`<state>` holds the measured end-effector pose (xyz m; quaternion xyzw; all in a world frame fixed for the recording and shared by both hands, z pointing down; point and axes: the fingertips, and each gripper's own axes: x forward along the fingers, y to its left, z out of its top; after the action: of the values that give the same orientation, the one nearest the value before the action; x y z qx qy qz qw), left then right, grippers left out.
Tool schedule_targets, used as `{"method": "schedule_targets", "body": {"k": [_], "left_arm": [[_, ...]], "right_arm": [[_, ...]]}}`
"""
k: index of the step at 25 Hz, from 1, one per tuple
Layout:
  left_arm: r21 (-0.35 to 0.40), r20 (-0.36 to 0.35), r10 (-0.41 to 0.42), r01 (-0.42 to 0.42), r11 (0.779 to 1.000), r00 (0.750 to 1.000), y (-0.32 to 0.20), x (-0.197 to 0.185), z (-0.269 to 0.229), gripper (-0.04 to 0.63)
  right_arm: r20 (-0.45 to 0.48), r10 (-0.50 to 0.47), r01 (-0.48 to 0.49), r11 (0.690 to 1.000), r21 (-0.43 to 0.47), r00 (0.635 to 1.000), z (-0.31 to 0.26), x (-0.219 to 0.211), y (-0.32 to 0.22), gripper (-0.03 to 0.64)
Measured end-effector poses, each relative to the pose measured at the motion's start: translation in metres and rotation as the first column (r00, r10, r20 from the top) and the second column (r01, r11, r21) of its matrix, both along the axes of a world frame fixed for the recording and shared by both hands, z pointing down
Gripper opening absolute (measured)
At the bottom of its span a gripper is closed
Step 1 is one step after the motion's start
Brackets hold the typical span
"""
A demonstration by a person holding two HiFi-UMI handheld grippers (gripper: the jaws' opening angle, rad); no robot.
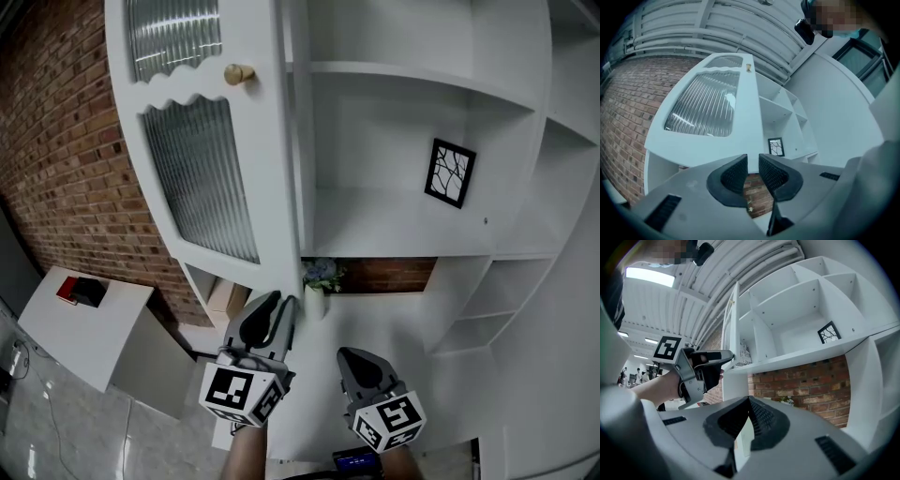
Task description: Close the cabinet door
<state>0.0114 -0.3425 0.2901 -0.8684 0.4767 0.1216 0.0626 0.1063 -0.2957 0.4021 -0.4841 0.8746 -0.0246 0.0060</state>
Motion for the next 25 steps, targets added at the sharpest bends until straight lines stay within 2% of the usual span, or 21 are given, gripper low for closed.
{"method": "schedule_targets", "body": {"k": [3, 9, 20, 25], "left_arm": [[0.005, -0.01, 0.015, -0.015, 1.0, 1.0, -0.009, 0.001, 0.002, 0.05], [0.018, -0.006, 0.003, -0.003, 1.0, 1.0, -0.026, 0.006, 0.002, 0.032], [0.014, -0.002, -0.013, 0.013, 1.0, 1.0, -0.051, 0.013, 0.001, 0.02], [0.007, 0.021, -0.012, 0.012, 1.0, 1.0, -0.059, 0.012, 0.0, 0.017]], "right_arm": [[-0.001, 0.013, -0.013, 1.0, -0.001, 1.0, -0.001, 0.007, -0.004, 0.001], [-0.002, 0.023, -0.023, 1.0, -0.006, 1.0, 0.001, 0.013, -0.012, 0.001], [0.006, 0.046, -0.046, 0.999, -0.019, 0.999, 0.004, 0.026, -0.014, 0.001], [0.007, 0.059, -0.059, 0.998, -0.023, 0.998, 0.002, 0.028, -0.009, 0.001]]}}
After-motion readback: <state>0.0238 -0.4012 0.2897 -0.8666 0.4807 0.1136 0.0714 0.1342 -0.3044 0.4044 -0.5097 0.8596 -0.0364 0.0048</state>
